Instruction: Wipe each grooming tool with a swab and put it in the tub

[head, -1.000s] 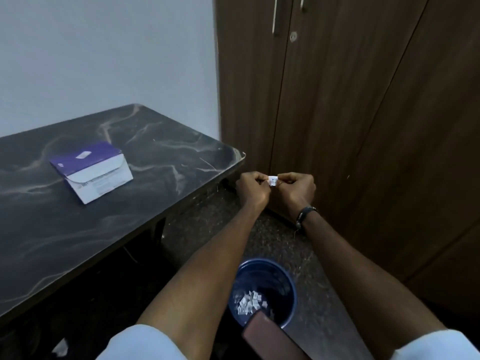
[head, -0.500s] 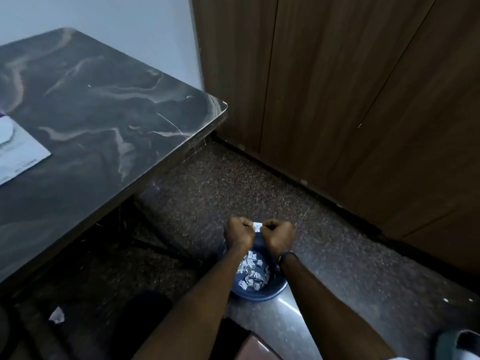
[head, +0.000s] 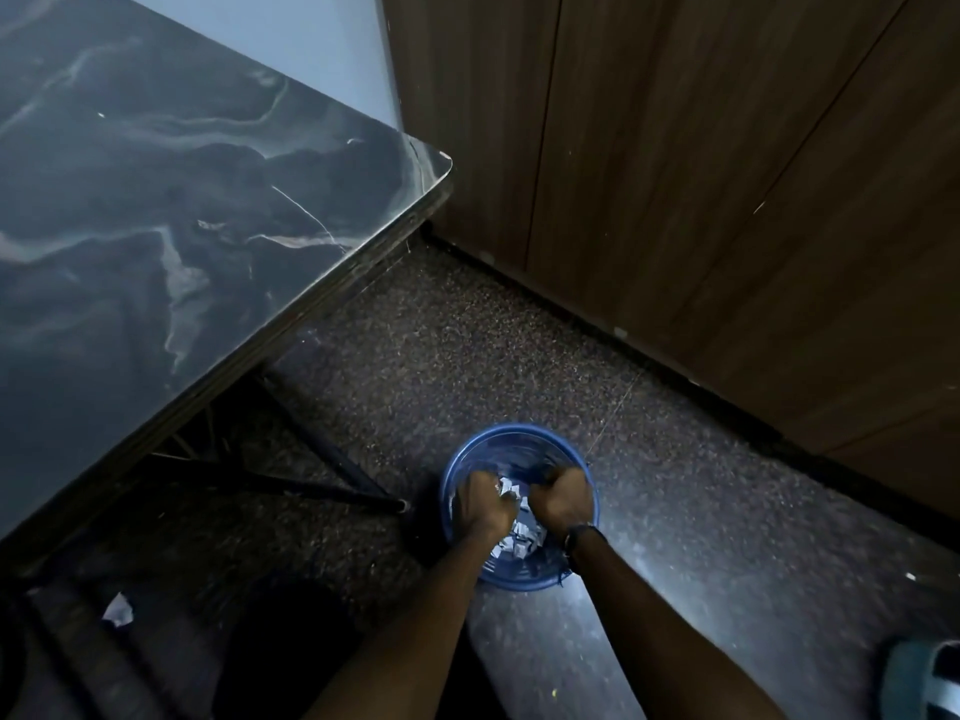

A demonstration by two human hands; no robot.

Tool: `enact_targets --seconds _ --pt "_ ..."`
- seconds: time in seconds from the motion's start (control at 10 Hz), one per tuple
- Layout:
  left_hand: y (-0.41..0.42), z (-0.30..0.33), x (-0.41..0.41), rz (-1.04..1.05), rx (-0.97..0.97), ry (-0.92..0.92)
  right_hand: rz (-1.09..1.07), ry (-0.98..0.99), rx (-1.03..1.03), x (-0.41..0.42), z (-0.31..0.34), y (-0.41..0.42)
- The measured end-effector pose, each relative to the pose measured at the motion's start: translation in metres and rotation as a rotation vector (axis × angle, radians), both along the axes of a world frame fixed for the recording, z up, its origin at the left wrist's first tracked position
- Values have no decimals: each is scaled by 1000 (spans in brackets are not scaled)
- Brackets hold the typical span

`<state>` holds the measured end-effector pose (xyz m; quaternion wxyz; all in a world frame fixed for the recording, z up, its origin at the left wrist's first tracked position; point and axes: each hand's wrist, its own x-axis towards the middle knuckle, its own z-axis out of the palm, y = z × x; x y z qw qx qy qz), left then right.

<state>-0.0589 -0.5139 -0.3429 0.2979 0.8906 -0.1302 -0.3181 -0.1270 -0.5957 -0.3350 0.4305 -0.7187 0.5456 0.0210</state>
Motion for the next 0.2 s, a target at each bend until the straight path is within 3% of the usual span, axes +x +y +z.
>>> enact_targets --seconds 0.2 --pt "19 29 -3 -107 82 -122 172 70 -54 -8 -9 1"
